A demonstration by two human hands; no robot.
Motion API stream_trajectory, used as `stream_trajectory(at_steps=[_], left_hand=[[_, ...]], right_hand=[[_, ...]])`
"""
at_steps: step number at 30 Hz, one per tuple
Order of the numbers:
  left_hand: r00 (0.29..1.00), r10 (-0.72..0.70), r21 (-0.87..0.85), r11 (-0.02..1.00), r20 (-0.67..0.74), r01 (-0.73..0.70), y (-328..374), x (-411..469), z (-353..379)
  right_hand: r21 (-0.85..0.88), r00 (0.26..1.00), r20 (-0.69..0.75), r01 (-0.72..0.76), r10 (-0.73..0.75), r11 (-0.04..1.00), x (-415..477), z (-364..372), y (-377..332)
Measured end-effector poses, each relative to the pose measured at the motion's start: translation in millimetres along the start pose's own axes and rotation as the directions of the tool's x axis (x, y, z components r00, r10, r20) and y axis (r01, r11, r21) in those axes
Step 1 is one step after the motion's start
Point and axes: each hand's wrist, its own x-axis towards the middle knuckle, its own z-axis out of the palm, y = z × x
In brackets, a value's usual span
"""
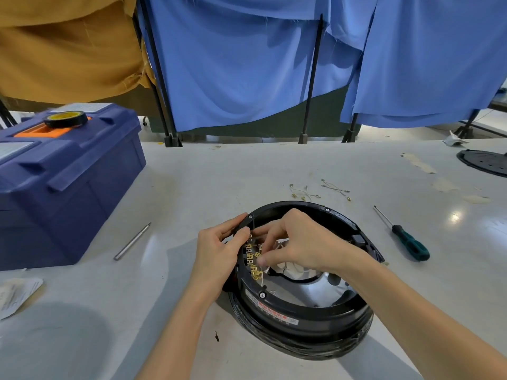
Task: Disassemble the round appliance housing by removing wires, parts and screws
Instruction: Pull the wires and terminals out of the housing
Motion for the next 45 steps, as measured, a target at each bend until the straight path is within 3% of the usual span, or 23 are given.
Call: stream_trajectory(at_steps=[6, 13, 25, 30, 34, 37, 41, 45], left_hand=[[1.000, 0.012, 0.015, 1.000, -0.001, -0.012, 0, 0, 1], [1.000, 0.023, 0.020, 1.000, -0.007, -0.023, 1, 0, 1], [1.000, 0.002, 0.009, 1.000, -0.007, -0.002, 2, -2, 1], [1.000, -0.004, 0.014, 1.000, -0.007, 0.004, 3, -2, 1], [1.000, -0.003, 0.034, 0.999, -0.005, 0.003, 4, -2, 0], [1.000, -0.020, 0.035, 0.999, -0.009, 0.020, 4, -2, 0], [0.999, -0.028, 0.079, 0.996, -0.024, 0.030, 7, 1, 0], [0.998, -0.039, 0.138, 0.989, -0.052, 0.046, 15, 9, 3]], right_hand=[[-0.003, 0.990, -0.137, 0.015, -0.015, 1.000, -7, 7, -2], [-0.088, 0.997, -0.003, 0.076, -0.077, 0.993, -10, 8, -1], [-0.256, 0.992, -0.112, 0.021, -0.051, 0.966, -2, 29, 1], [-0.166, 0.994, -0.096, 0.034, -0.051, 0.986, -7, 19, 9], [-0.136, 0.980, -0.172, 0.082, -0.105, 0.987, -8, 18, 8], [-0.107, 0.951, -0.270, 0.124, -0.149, 0.986, -13, 8, 4], [0.158, 0.888, -0.434, 0.242, -0.153, 0.957, -22, -21, -7], [0.333, 0.709, -0.702, 0.410, -0.067, 0.849, -21, -67, -12]])
